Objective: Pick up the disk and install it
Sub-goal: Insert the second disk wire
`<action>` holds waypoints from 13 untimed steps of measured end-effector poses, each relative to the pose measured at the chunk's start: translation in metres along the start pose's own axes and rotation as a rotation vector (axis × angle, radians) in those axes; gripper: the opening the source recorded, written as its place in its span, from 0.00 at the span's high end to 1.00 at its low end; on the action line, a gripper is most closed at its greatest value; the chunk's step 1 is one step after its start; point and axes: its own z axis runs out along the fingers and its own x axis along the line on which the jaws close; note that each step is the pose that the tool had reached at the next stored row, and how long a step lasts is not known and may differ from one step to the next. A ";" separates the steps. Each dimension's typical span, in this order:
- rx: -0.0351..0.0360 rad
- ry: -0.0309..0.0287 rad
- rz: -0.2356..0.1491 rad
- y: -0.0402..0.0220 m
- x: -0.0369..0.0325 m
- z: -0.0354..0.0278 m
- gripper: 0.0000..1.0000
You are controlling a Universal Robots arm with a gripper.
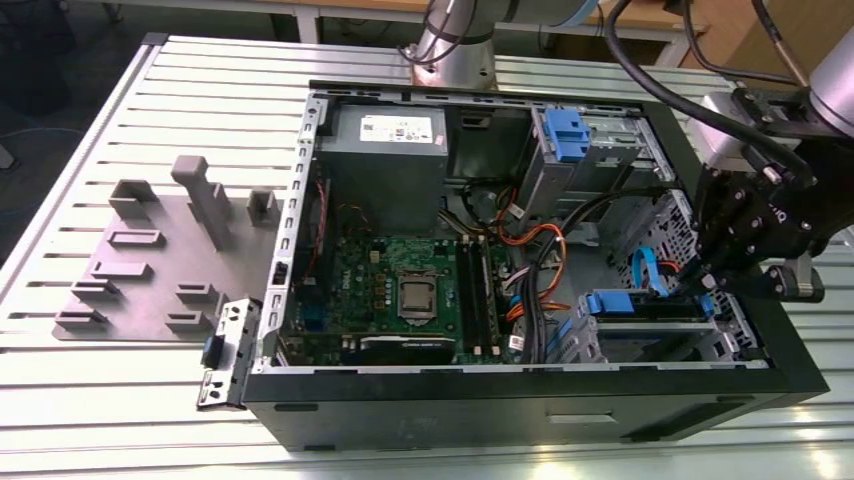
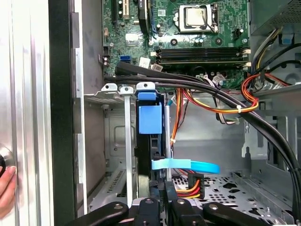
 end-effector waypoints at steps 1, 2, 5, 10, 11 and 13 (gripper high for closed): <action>0.0000 0.0004 0.000 0.0002 0.0000 0.0007 0.84; 0.0001 0.0005 0.000 0.0003 0.0001 0.0015 0.84; -0.0004 0.0014 0.000 0.0004 0.0002 0.0031 0.84; -0.0005 0.0010 0.000 0.0004 0.0002 0.0034 0.84; -0.0005 0.0005 0.000 0.0004 0.0002 0.0036 0.82; -0.0005 0.0006 0.000 0.0004 0.0002 0.0036 0.82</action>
